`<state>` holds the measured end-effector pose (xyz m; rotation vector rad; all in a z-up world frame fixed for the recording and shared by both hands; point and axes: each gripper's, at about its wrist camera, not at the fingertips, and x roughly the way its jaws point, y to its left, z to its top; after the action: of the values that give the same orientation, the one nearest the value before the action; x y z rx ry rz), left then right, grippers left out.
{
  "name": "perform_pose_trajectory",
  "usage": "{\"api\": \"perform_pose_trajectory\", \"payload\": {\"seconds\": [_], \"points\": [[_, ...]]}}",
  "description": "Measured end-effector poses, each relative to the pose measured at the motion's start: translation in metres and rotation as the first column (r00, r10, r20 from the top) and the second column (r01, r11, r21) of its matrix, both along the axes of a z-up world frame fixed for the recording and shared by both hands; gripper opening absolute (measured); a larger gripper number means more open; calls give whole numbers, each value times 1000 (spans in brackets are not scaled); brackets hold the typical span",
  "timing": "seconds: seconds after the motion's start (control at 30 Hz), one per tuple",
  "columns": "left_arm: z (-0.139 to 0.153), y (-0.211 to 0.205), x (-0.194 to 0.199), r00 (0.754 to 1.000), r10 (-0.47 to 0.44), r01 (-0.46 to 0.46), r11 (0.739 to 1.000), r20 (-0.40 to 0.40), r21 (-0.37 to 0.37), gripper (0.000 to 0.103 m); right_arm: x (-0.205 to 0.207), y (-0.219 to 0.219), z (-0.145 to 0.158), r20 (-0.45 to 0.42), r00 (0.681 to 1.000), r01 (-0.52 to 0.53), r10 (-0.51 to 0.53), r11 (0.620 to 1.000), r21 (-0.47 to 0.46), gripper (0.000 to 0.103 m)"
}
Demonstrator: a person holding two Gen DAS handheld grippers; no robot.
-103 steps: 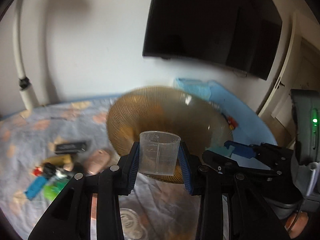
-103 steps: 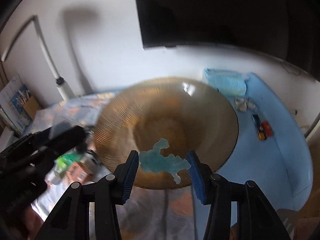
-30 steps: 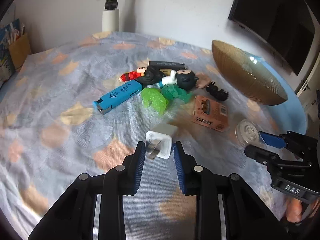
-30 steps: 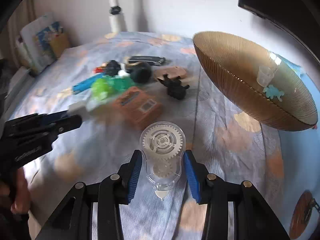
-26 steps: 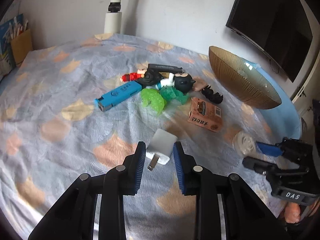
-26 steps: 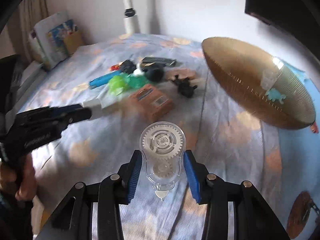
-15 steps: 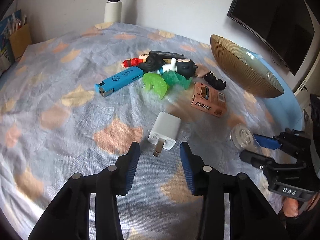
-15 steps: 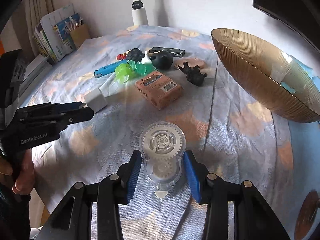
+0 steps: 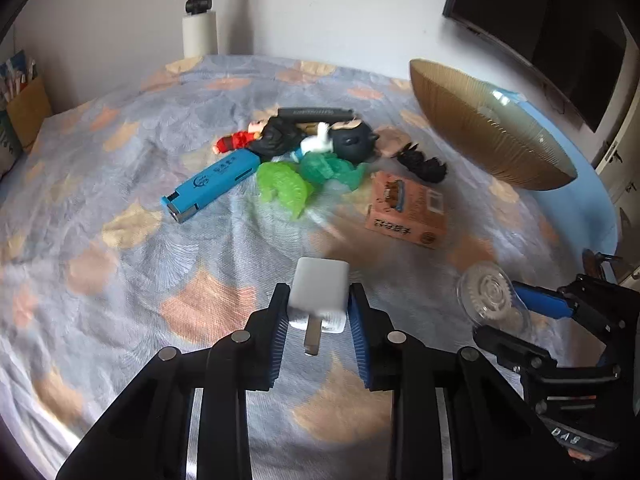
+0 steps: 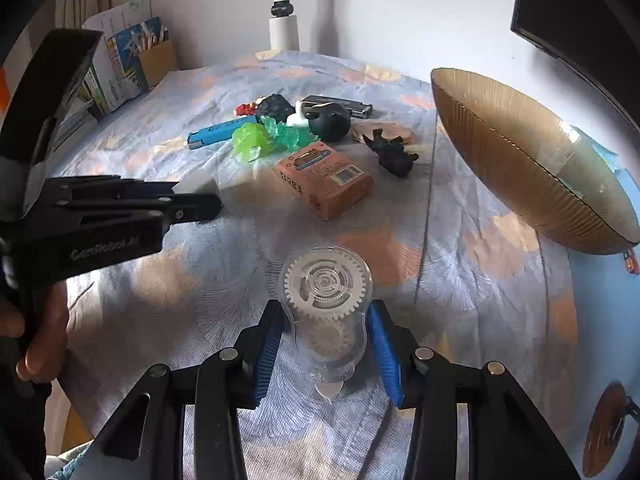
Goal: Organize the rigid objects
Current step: 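Grasp the white plug adapter with the left tool while the right tool grasps the gear tape dispenser, then carry adapter and tape dispenser over the amber bowl and release both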
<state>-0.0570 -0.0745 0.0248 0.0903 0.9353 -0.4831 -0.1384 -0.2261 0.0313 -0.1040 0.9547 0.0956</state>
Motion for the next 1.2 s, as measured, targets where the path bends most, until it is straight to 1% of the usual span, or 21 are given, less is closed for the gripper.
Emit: {"api": "perform_pose_trajectory", "payload": {"seconds": [0.07,0.13,0.33,0.47,0.6,0.7,0.83,0.93,1.03,1.13,1.2], "points": [[8,0,-7,1000,-6,6,1000,24,-16,24,-4,-3,6,21,1000,-1,0,1000,19,43],[18,-1,-11,999,-7,8,1000,49,-26,24,-8,-9,17,56,998,1,-4,999,49,43],[46,-8,-22,992,-22,33,996,126,-79,24,-18,-26,49,143,988,44,-51,997,57,43],[54,-13,-26,990,-35,48,994,135,-96,24,-22,-38,58,157,985,67,-76,996,62,43],[64,-22,-34,983,-51,68,994,176,-89,24,-30,-49,65,170,981,87,-98,993,75,43],[73,-29,-34,979,-65,85,992,194,-98,24,-35,-57,71,184,975,111,-123,991,77,43],[92,-50,-31,967,-104,130,986,233,-102,24,-37,-78,86,210,963,156,-171,984,89,43],[109,-76,-24,956,-140,174,978,258,-117,24,-35,-102,106,244,943,212,-226,974,86,43],[118,-102,-15,948,-173,214,968,267,-133,24,-28,-124,123,266,921,270,-286,958,94,43],[117,-134,-6,945,-217,257,956,243,-146,24,-16,-150,131,241,901,339,-361,932,126,43],[111,-149,1,947,-233,267,954,222,-139,24,-7,-163,128,207,900,359,-384,921,149,43]]}}
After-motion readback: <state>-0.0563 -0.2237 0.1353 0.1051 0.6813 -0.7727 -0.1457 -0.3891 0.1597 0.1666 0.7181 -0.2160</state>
